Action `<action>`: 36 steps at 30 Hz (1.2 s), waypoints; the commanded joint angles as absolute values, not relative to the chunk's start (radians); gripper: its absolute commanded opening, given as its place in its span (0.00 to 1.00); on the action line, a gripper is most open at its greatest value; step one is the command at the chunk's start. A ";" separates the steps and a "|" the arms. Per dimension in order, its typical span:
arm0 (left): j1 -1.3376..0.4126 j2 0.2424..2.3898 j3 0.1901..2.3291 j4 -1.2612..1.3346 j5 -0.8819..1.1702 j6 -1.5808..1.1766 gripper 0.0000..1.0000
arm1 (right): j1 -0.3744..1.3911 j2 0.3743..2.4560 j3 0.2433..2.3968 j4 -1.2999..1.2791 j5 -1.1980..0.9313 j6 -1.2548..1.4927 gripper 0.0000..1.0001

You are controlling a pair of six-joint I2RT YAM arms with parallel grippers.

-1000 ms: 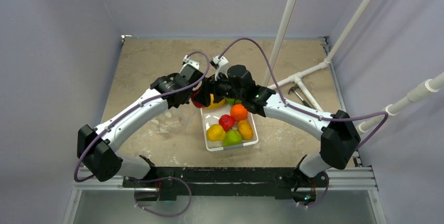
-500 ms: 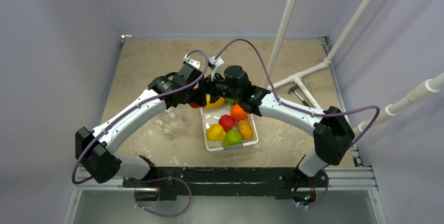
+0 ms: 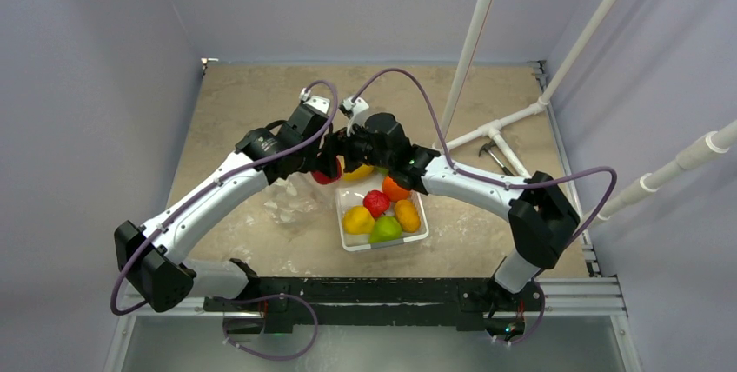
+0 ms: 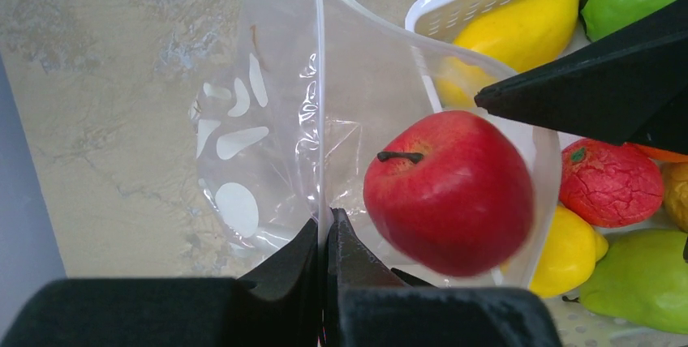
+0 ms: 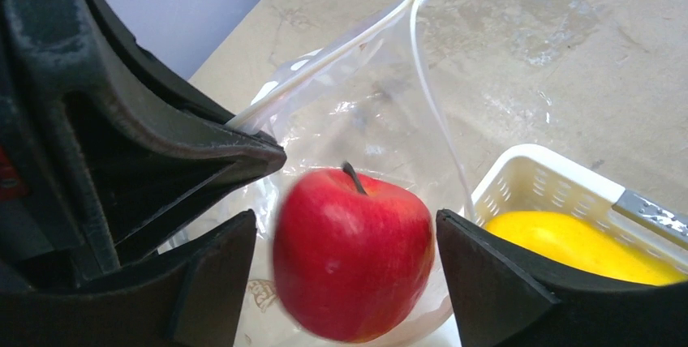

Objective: Place the food in the zip-top bag and seal the zipper
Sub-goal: Place the fake fruit in the zipper food storage bag.

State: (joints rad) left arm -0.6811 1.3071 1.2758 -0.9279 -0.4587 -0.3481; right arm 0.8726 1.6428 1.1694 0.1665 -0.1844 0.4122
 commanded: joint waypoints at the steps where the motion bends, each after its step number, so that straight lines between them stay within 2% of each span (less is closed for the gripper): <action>1: -0.684 1.278 1.304 -0.902 -0.454 -0.368 0.00 | 0.879 1.594 1.171 0.205 -0.144 0.406 0.88; 5: -0.684 1.279 1.296 -0.896 -0.458 -0.372 0.00 | 0.878 1.568 1.179 0.192 -0.132 0.405 0.97; 11: -0.684 1.289 1.302 -0.893 -0.465 -0.368 0.00 | 0.878 1.501 1.168 0.137 -0.095 0.409 0.97; 16: -0.685 1.289 1.312 -0.900 -0.473 -0.362 0.00 | 0.877 1.455 1.147 0.060 0.019 0.400 0.97; 25: -0.683 1.279 1.311 -0.905 -0.499 -0.348 0.00 | 0.865 1.355 1.094 -0.065 0.185 0.391 0.95; 32: -0.683 1.277 1.306 -0.899 -0.500 -0.342 0.00 | 0.823 1.369 1.097 -0.156 0.309 0.377 0.91; 36: -0.683 1.275 1.303 -0.897 -0.505 -0.338 0.00 | 0.783 1.398 1.107 -0.195 0.328 0.368 0.85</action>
